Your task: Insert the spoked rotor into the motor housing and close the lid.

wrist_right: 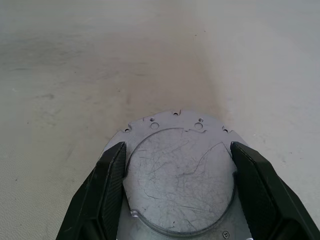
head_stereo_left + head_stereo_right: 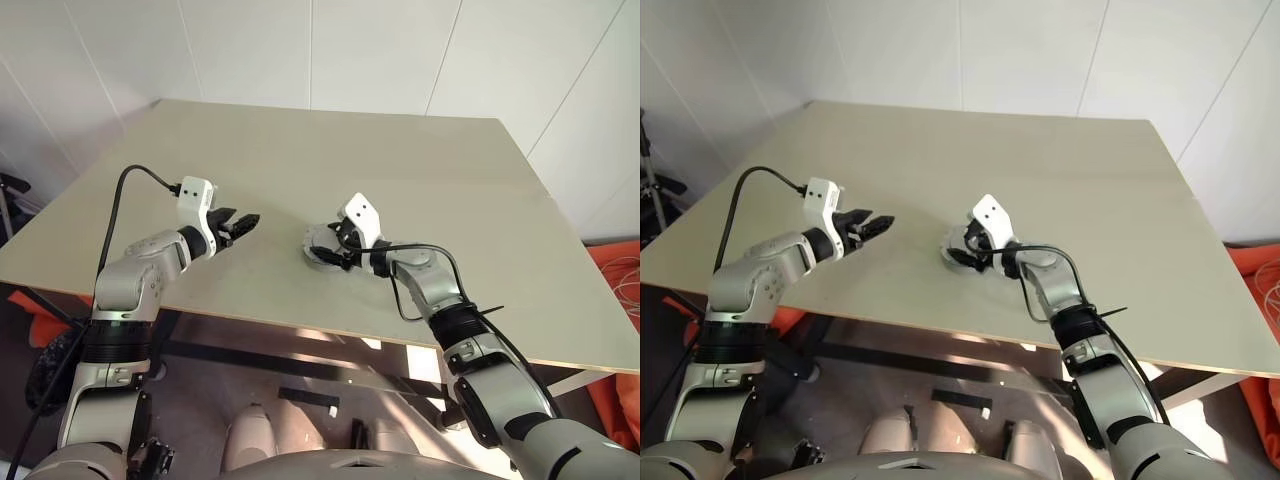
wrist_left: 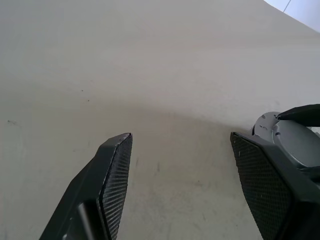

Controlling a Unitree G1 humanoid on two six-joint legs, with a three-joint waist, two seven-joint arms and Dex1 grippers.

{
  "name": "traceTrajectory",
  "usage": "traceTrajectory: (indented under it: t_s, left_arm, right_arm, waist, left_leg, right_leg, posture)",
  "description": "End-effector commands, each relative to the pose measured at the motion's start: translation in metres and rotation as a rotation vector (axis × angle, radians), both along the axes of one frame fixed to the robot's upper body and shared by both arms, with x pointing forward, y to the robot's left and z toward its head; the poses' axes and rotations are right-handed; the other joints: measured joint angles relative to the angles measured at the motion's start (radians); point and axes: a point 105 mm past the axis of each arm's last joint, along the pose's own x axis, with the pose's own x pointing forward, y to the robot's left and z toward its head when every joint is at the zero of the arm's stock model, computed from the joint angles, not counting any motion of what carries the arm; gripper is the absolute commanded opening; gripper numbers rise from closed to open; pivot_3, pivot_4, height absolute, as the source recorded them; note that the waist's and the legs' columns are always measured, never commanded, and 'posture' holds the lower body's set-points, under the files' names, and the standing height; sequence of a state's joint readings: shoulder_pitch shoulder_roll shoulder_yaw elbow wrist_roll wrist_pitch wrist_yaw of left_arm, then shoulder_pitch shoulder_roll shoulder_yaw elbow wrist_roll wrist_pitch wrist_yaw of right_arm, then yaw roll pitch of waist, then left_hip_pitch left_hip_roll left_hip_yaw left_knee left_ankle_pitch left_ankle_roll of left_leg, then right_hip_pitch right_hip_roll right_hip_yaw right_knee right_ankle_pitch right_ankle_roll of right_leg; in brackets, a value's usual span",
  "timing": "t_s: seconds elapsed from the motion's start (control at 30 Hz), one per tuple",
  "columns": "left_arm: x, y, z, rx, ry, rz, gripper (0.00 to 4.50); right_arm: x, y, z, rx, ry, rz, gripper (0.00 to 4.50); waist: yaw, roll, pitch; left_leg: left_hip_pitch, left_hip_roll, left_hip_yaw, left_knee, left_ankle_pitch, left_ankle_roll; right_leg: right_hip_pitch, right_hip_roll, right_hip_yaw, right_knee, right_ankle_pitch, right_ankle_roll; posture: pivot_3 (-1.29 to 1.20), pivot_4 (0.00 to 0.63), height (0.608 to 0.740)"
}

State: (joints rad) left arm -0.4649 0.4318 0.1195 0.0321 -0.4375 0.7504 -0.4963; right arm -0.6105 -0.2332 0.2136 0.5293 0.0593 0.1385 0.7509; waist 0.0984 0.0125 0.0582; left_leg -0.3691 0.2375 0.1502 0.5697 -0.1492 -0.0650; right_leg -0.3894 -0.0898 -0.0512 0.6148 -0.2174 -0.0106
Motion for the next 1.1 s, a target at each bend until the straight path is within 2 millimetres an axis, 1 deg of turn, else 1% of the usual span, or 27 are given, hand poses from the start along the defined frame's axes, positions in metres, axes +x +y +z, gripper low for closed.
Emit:
traceTrajectory:
  t_s: [0.03,0.27,0.67,0.87,1.1]
  left_arm:
    - [0.002,0.002,0.018,0.005,-0.063,0.003,3.30]
    - [0.002,0.001,0.017,0.004,-0.062,0.004,3.30]
    - [0.001,0.001,0.015,0.004,-0.059,0.006,3.30]
    - [0.002,0.001,0.015,0.006,-0.060,0.006,3.30]
    - [0.002,0.000,0.015,0.005,-0.059,0.003,3.30]
  right_arm:
    - [-0.005,-0.014,-0.019,-0.076,0.056,-0.007,3.20]
    - [-0.007,-0.009,-0.006,-0.040,0.076,0.026,3.20]
    - [-0.014,0.001,0.011,0.005,0.088,0.063,3.20]
    - [-0.015,-0.001,0.017,0.008,0.089,0.069,3.20]
    - [-0.012,0.002,0.016,0.009,0.086,0.045,3.20]
  waist:
    - [0.000,0.000,0.000]
    - [0.001,0.000,0.000]
    - [0.000,0.000,0.000]
    - [-0.001,0.000,0.000]
    - [-0.002,0.000,0.000]
  left_leg:
    - [0.000,0.000,0.000,0.000,0.000,0.000]
    - [-0.001,-0.001,0.001,-0.006,0.000,0.000]
    - [-0.003,-0.001,0.001,-0.007,-0.002,0.002]
    - [-0.002,0.000,0.002,-0.007,-0.001,0.002]
    - [-0.002,0.000,0.002,-0.007,-0.001,0.002]
  right_leg:
    - [0.000,0.000,0.000,-0.001,0.000,0.000]
    - [0.001,0.000,-0.001,-0.007,0.003,-0.006]
    - [-0.001,0.000,-0.001,-0.008,0.001,-0.005]
    - [-0.001,0.000,-0.001,-0.007,0.001,-0.005]
    - [-0.001,0.000,-0.001,-0.007,0.001,-0.005]
  posture:
    - [0.00,0.000,0.740]
    - [0.00,0.000,0.740]
    - [0.00,0.000,0.740]
    - [0.00,0.000,0.740]
    - [0.00,0.000,0.740]
